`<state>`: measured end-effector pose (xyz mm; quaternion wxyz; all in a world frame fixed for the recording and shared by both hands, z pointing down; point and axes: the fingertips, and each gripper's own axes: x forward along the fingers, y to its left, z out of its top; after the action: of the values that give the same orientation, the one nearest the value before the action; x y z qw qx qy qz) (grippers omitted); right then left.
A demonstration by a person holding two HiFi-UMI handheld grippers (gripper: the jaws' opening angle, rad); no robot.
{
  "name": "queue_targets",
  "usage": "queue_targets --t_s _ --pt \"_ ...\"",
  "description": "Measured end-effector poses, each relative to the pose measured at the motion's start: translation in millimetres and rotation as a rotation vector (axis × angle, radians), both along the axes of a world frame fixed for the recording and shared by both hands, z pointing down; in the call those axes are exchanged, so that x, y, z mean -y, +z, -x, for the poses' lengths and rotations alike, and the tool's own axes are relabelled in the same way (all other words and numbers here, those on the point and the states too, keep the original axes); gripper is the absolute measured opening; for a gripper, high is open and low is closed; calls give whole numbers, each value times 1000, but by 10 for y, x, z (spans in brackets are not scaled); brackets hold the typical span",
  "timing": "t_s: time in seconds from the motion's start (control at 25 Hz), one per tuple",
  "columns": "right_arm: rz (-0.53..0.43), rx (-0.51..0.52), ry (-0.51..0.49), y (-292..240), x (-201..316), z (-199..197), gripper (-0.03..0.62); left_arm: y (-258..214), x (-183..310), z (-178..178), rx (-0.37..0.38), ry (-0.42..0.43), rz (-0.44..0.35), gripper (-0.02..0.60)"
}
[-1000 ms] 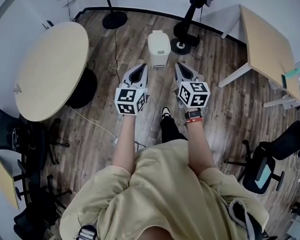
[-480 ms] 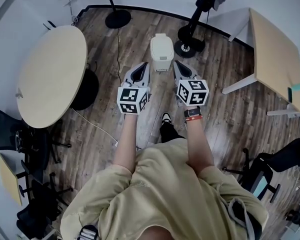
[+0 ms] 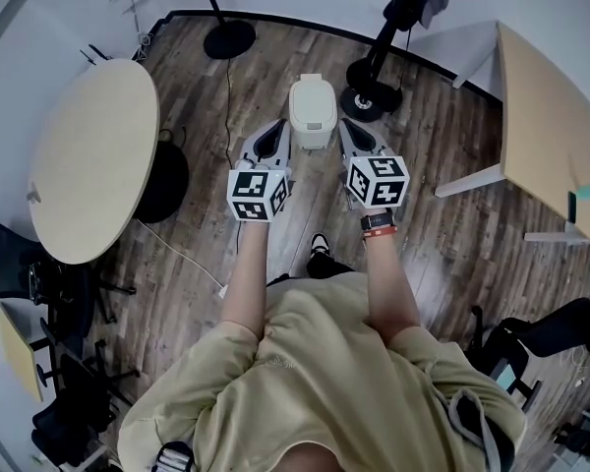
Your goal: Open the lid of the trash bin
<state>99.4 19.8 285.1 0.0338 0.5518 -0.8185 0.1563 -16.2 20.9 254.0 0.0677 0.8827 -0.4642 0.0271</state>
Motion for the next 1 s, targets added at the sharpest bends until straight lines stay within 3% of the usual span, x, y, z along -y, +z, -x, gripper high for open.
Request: queue_targets --t_s 0.48,1.0 --pt "28 -12 -25 237 530 -157 15 339 553 -146 27 -53 6 23" --pt "79 -16 -11 674 1365 98 15 649 1432 8 39 14 17 23"
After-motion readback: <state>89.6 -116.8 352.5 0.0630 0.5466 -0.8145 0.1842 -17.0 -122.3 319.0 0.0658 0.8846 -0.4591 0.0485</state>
